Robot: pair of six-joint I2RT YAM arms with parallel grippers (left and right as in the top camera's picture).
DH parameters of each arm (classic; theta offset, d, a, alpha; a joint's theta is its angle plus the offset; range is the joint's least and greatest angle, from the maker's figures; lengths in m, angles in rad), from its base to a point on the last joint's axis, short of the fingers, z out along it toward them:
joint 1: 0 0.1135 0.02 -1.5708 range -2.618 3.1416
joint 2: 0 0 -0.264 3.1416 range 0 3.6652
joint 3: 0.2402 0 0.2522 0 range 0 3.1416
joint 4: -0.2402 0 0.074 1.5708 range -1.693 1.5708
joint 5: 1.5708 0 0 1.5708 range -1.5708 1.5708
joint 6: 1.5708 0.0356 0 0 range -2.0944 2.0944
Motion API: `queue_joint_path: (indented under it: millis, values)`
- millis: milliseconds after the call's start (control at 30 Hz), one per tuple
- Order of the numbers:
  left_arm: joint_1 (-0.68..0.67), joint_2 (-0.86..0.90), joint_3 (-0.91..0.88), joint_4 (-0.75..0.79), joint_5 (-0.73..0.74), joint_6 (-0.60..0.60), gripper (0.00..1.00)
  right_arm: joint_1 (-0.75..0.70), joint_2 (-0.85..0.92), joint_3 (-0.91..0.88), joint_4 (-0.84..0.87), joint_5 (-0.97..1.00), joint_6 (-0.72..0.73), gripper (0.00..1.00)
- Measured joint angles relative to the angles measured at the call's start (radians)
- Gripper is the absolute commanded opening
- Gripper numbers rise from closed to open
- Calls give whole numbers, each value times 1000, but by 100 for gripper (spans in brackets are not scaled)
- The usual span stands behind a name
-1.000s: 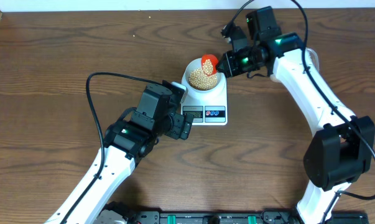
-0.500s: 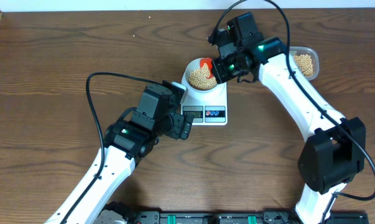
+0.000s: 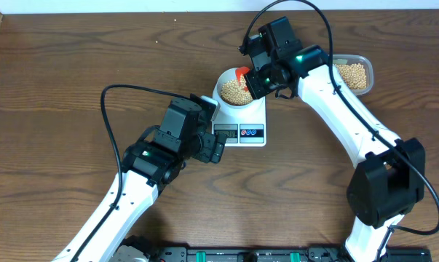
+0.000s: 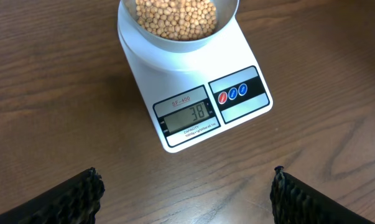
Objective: Scoop item into bowl and weigh 50g on scale
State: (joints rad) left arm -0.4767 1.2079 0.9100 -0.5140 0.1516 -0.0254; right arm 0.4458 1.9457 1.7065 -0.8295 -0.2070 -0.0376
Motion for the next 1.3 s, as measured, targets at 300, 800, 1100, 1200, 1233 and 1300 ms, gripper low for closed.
queue_joint_path:
  millis: [300,800,1100,1200,1233,1300]
  values:
    - [0,0,0,0,0,0,88,1,0,0,0,6,-20,1]
    - [0,0,0,0,0,0,88,1,0,0,0,6,-26,1]
    - [0,0,0,0,0,0,88,1,0,0,2,6,-26,1]
    - [0,0,0,0,0,0,88,1,0,0,3,6,-37,1]
    - [0,0,0,0,0,0,88,1,0,0,3,6,-41,1]
    - [0,0,0,0,0,0,88,3,0,0,4,6,-52,1]
